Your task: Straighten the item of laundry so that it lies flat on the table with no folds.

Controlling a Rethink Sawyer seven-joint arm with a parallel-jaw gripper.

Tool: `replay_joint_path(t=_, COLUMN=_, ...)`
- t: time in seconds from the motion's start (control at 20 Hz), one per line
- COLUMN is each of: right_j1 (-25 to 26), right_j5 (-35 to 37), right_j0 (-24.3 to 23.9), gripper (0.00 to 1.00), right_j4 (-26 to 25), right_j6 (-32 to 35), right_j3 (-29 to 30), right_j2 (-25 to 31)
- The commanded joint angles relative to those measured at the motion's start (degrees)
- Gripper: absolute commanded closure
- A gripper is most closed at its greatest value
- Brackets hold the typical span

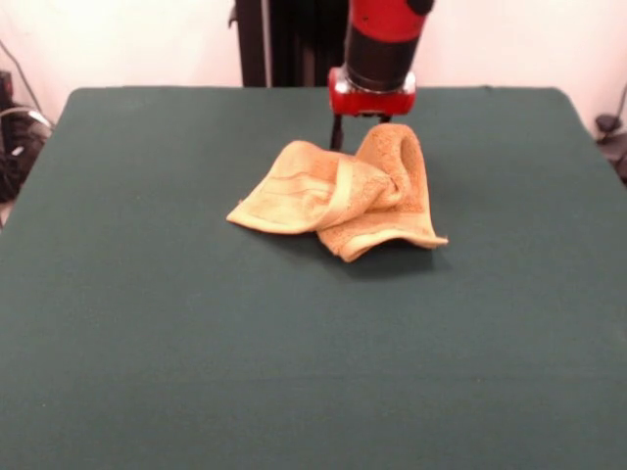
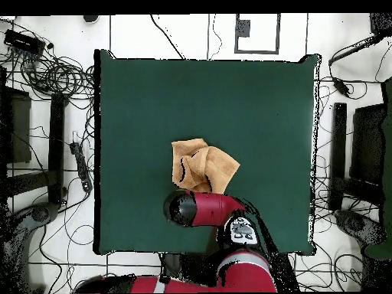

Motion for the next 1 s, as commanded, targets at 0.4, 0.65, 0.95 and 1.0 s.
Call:
replay_joint_path(t=0.4, right_j1=0.1, right_j5=-3.5, right_j0=2.1, gripper=0.00, right_j4=2.4, right_j6=10.0, right_j3=-4.3, right_j2=4.1)
replay_joint_path(t=0.65, right_j1=-0.8, right_j5=-5.0, right_j0=1.9, gripper=0.00, right_j4=1.2, right_j6=8.5, right_j3=-5.4, right_j2=4.8)
replay_joint_path(t=0.95, right_j1=-8.0, right_j5=10.0, right_j0=2.9, gripper=0.00, right_j4=3.6, right_j6=8.2, right_j3=-3.1, right_j2=3.5)
replay_joint_path(t=1.0, right_j1=-9.0, right_j5=11.9, right_j0=3.1, gripper=0.00, right_j4=3.8, right_j6=8.2, right_j3=-3.2, right_j2=3.4)
